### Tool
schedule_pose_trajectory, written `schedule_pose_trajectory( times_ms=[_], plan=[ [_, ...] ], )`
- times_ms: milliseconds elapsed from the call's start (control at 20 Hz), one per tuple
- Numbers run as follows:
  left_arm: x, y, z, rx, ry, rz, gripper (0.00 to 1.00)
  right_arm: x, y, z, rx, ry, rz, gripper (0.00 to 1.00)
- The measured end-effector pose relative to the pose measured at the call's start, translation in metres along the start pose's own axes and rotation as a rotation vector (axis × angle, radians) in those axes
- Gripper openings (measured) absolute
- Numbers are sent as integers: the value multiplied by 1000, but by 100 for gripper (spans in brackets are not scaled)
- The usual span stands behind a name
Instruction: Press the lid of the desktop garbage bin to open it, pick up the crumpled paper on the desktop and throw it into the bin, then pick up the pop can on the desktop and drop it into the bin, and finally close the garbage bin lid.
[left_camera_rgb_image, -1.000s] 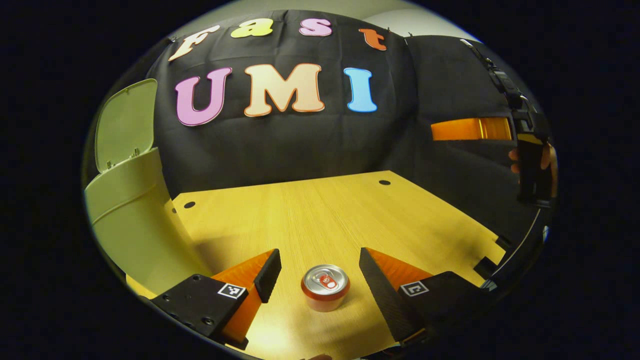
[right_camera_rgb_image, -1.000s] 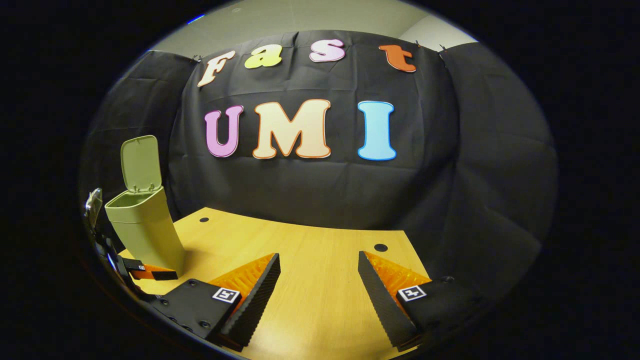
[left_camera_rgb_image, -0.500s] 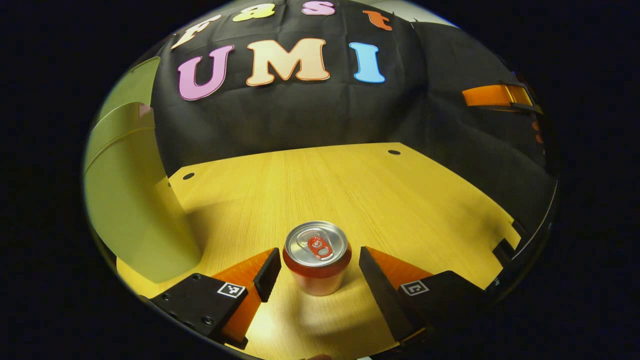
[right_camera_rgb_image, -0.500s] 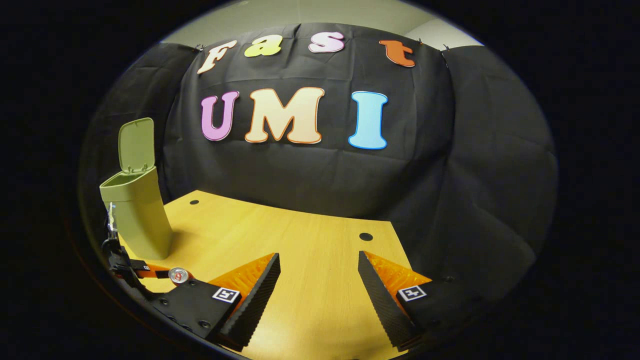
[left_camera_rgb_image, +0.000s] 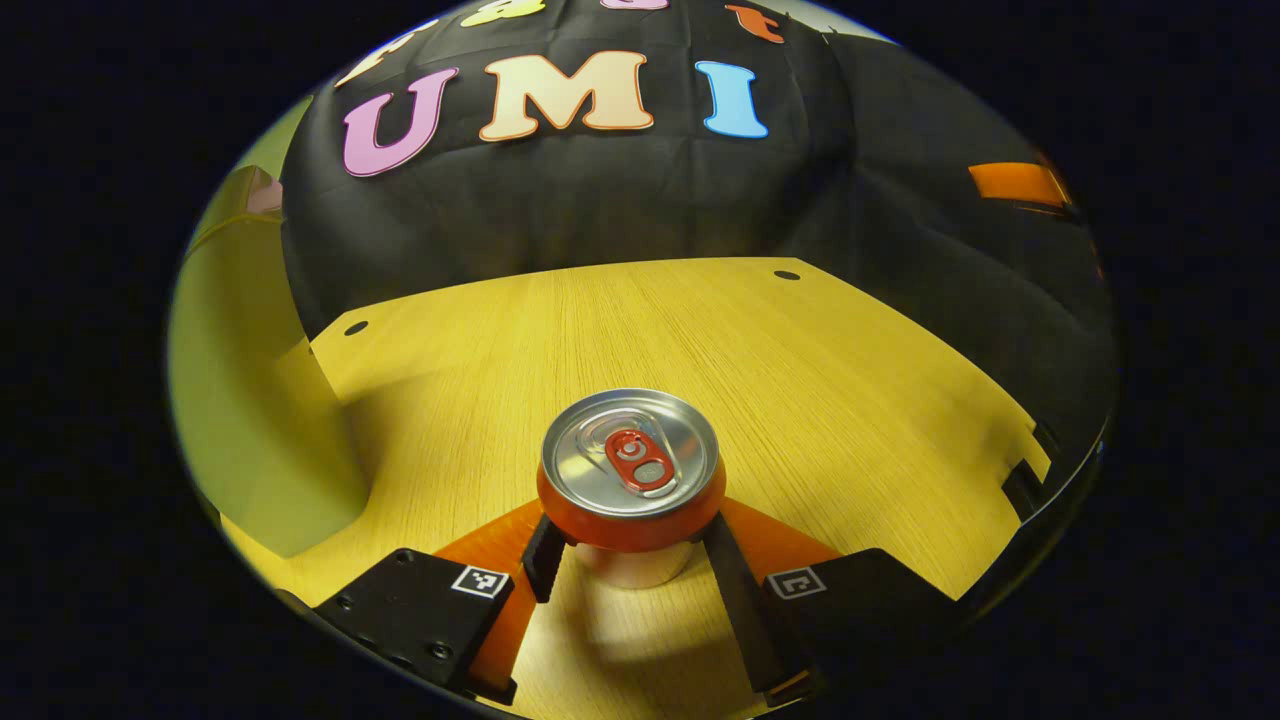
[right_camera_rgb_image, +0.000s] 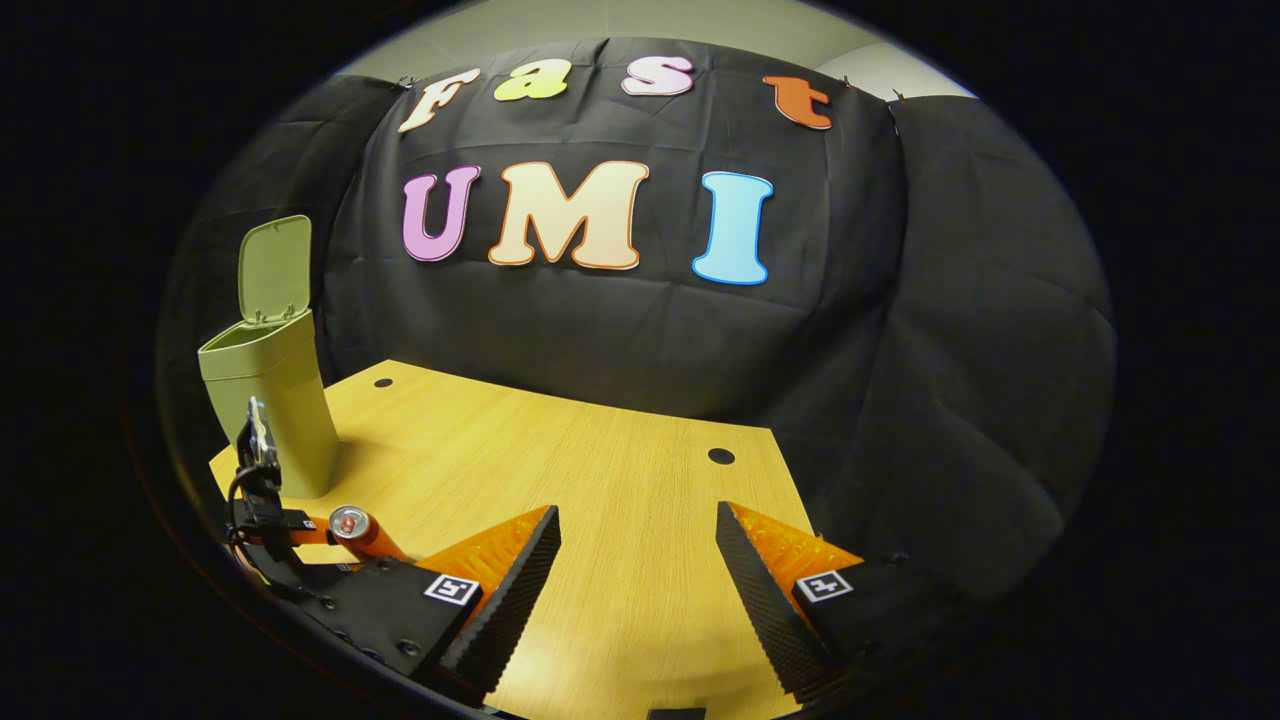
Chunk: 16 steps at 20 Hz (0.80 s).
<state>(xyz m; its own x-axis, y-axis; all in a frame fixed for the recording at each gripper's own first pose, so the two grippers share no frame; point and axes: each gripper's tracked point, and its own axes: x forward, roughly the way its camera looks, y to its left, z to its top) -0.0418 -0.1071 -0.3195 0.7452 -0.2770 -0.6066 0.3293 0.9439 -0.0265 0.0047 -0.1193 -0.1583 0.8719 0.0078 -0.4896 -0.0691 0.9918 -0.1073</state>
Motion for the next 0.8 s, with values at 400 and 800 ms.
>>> schedule_pose_trajectory(
  times_ms=[400, 800],
  plan=[
    [-30, 28, 119, 40, -200, 23, 78, 0, 39, -5, 55, -9, 66, 99],
    [-58, 82, 206, 47, -347, 139, 77, -2, 57, 2, 109, -38, 101, 99]
  ],
)
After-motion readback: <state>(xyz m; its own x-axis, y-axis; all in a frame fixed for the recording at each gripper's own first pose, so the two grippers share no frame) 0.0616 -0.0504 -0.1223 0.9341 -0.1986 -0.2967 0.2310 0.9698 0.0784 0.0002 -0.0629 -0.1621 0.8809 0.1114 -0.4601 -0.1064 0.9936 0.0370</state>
